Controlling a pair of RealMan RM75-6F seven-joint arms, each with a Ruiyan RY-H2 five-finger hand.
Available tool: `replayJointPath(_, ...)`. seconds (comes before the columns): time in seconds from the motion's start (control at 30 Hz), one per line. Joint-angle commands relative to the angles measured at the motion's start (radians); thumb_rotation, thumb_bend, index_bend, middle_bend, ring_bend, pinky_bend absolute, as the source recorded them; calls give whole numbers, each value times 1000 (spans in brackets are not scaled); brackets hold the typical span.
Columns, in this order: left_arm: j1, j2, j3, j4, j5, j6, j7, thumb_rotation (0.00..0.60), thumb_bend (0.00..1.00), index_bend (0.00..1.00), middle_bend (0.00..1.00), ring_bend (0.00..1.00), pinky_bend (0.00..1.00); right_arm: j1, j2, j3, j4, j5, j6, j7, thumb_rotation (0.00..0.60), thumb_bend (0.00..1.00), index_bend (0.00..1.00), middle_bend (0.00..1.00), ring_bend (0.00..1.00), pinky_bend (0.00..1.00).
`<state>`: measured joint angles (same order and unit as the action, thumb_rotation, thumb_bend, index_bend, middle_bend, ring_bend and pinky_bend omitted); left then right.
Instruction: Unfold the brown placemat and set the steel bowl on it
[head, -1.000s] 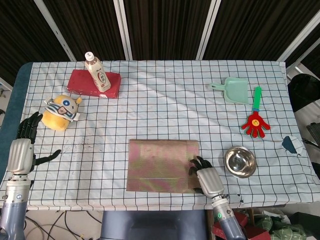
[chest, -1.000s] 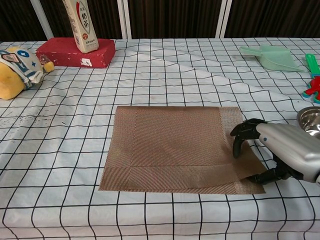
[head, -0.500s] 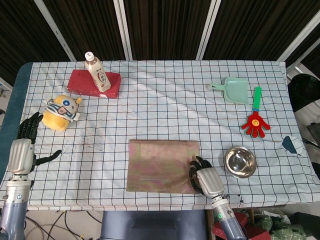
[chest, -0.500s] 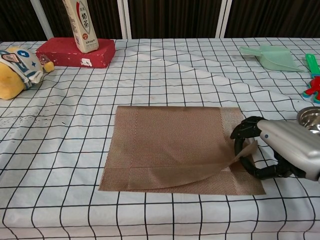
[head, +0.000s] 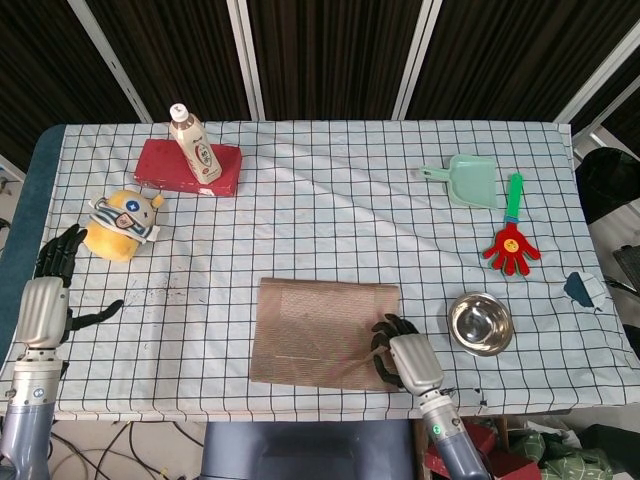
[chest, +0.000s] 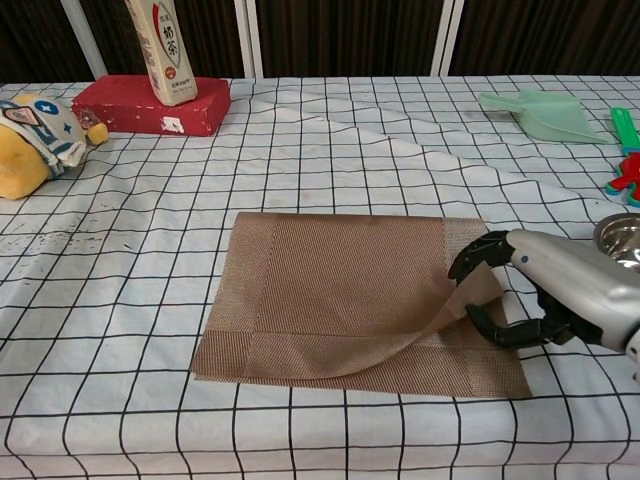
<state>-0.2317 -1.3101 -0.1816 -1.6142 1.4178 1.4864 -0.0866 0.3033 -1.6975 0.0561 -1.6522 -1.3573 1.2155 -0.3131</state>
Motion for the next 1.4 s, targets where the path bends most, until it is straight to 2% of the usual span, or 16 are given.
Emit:
replayJointPath(0.03, 0, 5, -1, -6, -6, -6, -7, 600, 81, 0, 0, 0, 0, 32, 20, 88, -91, 121, -56, 16, 600, 498, 611, 278, 122, 200)
replayJointPath(0.27, 1, 16, 12, -19, 8, -13, -13, 600, 81, 0, 0, 0, 0, 122, 43, 249, -135, 287, -74, -84, 600, 499, 614, 280, 121, 200)
replayJointPath(0.3, 1, 17, 18, -17, 16, -15, -9, 600, 81, 0, 0, 0, 0, 145, 37, 302, -123, 336, -64, -101, 600, 499, 616, 281, 121, 200)
replayJointPath(0.4, 0, 17, 28, -12, 25, -20, 7, 600, 81, 0, 0, 0, 0, 199, 11, 391, -106, 478, -43, -163, 600, 499, 623, 284, 122, 200)
replayJointPath(0.6, 0, 15, 40, -7, 42, -18, 23, 600, 80, 0, 0, 0, 0, 326, -42, 558, -13, 747, -1, -240, 600, 501, 627, 288, 121, 201)
replayJointPath(0.77, 1, 19, 36, -14, 31, -22, 16, 600, 80, 0, 0, 0, 0, 427, -67, 665, 73, 936, 34, -291, 600, 506, 627, 288, 122, 201)
replayJointPath(1.03, -1, 25, 32, -23, 19, -31, 8, 600, 81, 0, 0, 0, 0, 550, -95, 728, 225, 1039, 23, -293, 600, 507, 627, 288, 121, 201)
replayJointPath(1.27, -2, 30, 27, -30, 5, -40, -1, 600, 81, 0, 0, 0, 0, 675, -144, 749, 417, 1062, -33, -277, 600, 505, 627, 282, 121, 201)
replayJointPath(1.33, -3, 31, 27, -32, 2, -43, -1, 600, 81, 0, 0, 0, 0, 707, -157, 749, 472, 1070, -56, -279, 600, 461, 618, 265, 117, 199)
replayJointPath(1.4, -4, 32, 27, -33, 0, -47, -1, 600, 81, 0, 0, 0, 0, 731, -167, 746, 523, 1077, -79, -281, 600, 363, 551, 229, 103, 194)
